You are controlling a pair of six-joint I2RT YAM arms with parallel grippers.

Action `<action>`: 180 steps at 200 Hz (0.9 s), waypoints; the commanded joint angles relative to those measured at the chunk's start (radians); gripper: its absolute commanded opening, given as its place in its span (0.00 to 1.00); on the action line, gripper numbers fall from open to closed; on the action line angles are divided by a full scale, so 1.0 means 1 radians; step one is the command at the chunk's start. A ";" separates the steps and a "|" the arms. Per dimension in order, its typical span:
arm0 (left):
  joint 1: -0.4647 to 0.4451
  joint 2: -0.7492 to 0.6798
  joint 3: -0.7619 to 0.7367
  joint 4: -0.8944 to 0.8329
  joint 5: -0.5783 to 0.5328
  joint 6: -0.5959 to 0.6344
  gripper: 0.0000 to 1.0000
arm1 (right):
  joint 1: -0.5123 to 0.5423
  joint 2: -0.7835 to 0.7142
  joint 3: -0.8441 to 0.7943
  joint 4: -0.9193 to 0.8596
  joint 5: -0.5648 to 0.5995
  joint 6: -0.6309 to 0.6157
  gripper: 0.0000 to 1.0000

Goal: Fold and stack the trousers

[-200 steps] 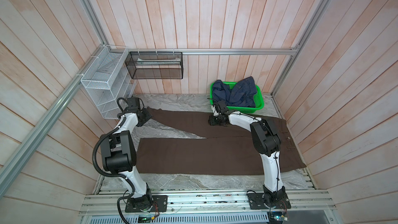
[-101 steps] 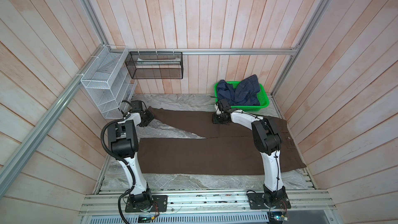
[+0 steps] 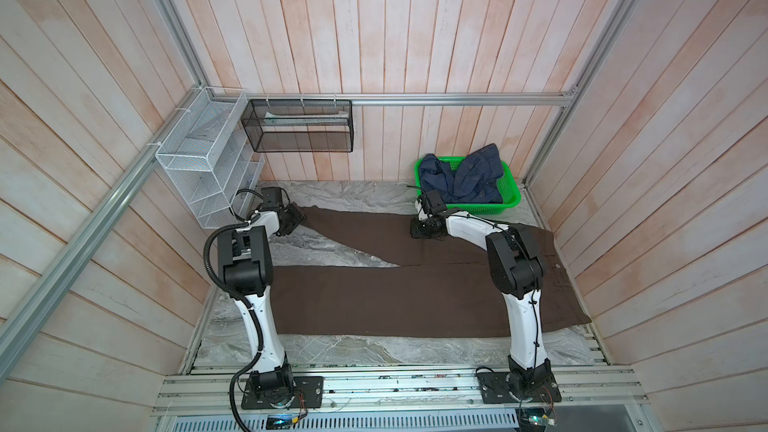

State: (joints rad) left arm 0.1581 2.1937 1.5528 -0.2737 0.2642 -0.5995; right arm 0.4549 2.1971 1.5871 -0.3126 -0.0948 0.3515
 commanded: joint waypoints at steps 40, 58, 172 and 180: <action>-0.021 0.114 0.109 -0.084 -0.016 0.007 0.28 | 0.013 -0.017 -0.017 -0.063 0.000 0.010 0.34; -0.030 0.105 0.119 -0.101 -0.016 0.018 0.11 | 0.018 -0.023 -0.016 -0.063 -0.002 0.008 0.33; -0.210 -0.379 0.085 -0.613 -0.348 0.121 0.00 | 0.037 -0.104 -0.063 -0.031 -0.025 -0.003 0.33; -0.239 -0.335 0.170 -0.664 -0.378 0.129 0.00 | 0.037 -0.112 -0.069 -0.032 -0.025 -0.004 0.33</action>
State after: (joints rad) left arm -0.0288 1.7782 1.5719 -0.7498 0.0067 -0.5053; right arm 0.4839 2.1403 1.5387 -0.3244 -0.1104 0.3511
